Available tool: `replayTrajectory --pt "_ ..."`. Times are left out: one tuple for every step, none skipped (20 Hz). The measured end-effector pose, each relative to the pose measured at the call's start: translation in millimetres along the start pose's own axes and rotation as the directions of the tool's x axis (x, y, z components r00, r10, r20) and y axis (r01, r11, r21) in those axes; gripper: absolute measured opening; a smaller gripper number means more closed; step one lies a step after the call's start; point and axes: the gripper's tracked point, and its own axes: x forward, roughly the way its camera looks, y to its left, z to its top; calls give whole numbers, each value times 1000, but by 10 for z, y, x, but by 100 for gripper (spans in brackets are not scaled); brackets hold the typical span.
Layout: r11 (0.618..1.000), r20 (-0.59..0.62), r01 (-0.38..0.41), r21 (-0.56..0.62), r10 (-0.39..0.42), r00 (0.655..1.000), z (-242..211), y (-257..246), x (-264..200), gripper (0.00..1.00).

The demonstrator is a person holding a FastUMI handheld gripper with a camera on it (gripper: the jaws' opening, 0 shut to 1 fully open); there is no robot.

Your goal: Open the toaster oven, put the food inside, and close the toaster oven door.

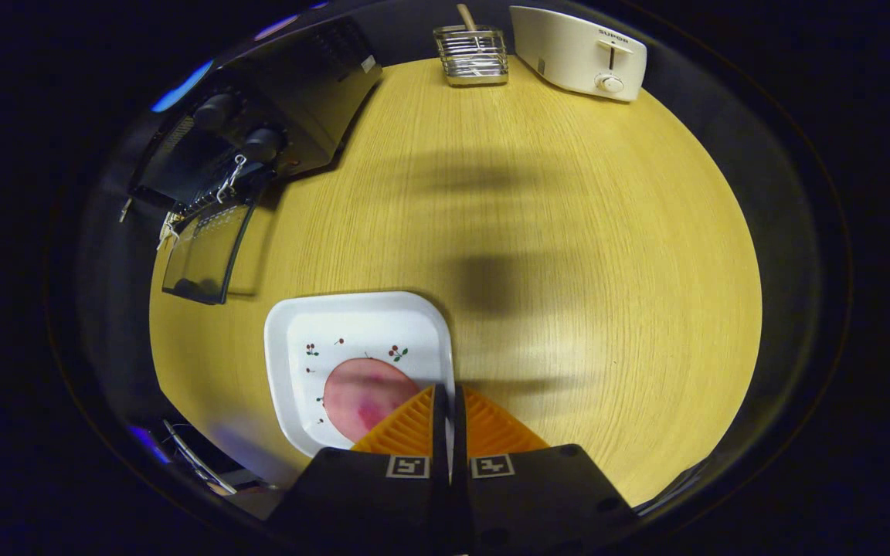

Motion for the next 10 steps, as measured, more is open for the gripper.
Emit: replayTrajectory --pt "999 -5 -27 27 27 1000 1 -2 -11 5" --pt "997 -16 -60 55 61 998 -11 8 -19 5" --pt "991 -25 -97 92 100 995 -24 7 -32 5" --pt "981 -34 -139 134 145 989 -47 10 -46 5" --pt "965 -39 -182 187 192 981 -63 18 -50 5" --pt "945 -44 -223 238 240 970 -78 61 -37 5" --pt "923 -45 -259 284 283 958 -101 79 -41 5" --pt "901 -44 -291 323 321 946 -121 79 -69 5" --pt "879 -45 -315 357 353 934 -151 104 -86 5" --pt "854 -42 -343 391 388 921 -183 135 -80 5"
